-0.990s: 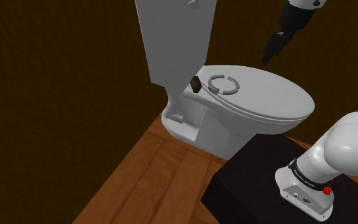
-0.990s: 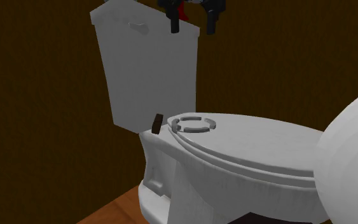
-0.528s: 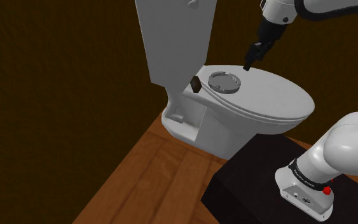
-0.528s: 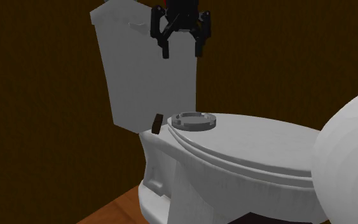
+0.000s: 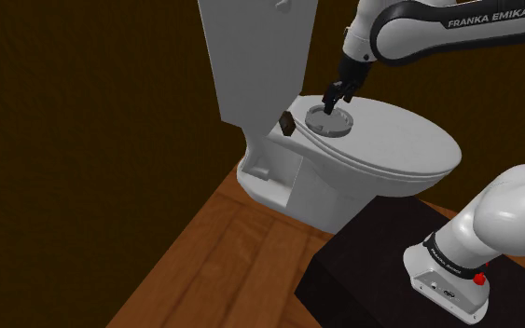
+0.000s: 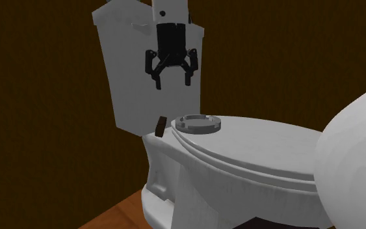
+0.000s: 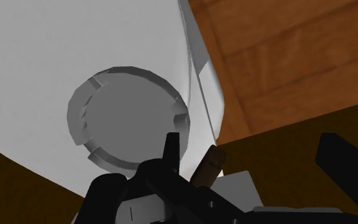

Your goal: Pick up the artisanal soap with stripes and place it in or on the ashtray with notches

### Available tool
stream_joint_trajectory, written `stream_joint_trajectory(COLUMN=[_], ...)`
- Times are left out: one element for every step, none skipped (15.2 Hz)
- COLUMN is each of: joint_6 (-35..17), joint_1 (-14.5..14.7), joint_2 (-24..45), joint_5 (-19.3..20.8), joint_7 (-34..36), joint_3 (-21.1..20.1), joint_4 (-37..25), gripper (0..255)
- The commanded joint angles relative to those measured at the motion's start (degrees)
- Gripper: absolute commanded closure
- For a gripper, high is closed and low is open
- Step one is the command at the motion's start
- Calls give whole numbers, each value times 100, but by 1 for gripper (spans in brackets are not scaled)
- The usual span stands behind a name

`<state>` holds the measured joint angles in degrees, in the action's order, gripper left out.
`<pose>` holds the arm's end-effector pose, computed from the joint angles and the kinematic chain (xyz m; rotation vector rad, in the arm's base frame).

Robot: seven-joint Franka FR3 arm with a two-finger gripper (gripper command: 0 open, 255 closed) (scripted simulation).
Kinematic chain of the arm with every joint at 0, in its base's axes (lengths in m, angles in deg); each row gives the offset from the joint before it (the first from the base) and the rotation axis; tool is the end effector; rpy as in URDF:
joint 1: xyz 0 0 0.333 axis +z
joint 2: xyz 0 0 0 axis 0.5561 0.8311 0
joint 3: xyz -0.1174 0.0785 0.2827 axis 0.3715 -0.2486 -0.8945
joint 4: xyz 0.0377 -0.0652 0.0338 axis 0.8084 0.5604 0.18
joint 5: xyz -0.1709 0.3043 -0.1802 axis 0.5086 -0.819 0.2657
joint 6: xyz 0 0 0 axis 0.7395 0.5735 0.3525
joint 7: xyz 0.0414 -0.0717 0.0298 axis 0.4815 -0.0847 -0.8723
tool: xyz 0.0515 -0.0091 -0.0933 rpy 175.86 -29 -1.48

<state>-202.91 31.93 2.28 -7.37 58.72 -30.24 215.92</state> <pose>0.4334 0.0354 0.5012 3.0462 0.0115 0.1957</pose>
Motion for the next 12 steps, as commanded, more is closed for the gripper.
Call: stream_joint_trajectory(joint_6=[-332,-490,-642,-787,-927,-1060,-1186,-1304,-1416,-1520,-1616,-1706], joint_1=[-43,-64,-85,-105,-124,-143,-158,-171,-183,-191,-197,-199], joint_2=[402,606,812,1021,1232,1446,1661,1877,2095,2313,2532,2752], joint_5=[57,93,132,175,222,272,326,383,443,505,568,632], joint_7=[110,169,230,293,358,424,492,562,632,703,774,844], joint_3=[-37,-56,-73,-90,-105,-118,-128,-134,-140,-141,-139,-134], joint_4=[-105,-160,-223,-294,-374,-461,-557,-661,-773,-893,-1021,-1157], gripper=[0,0,0,0,0,0,0,0,0,0,0,0])
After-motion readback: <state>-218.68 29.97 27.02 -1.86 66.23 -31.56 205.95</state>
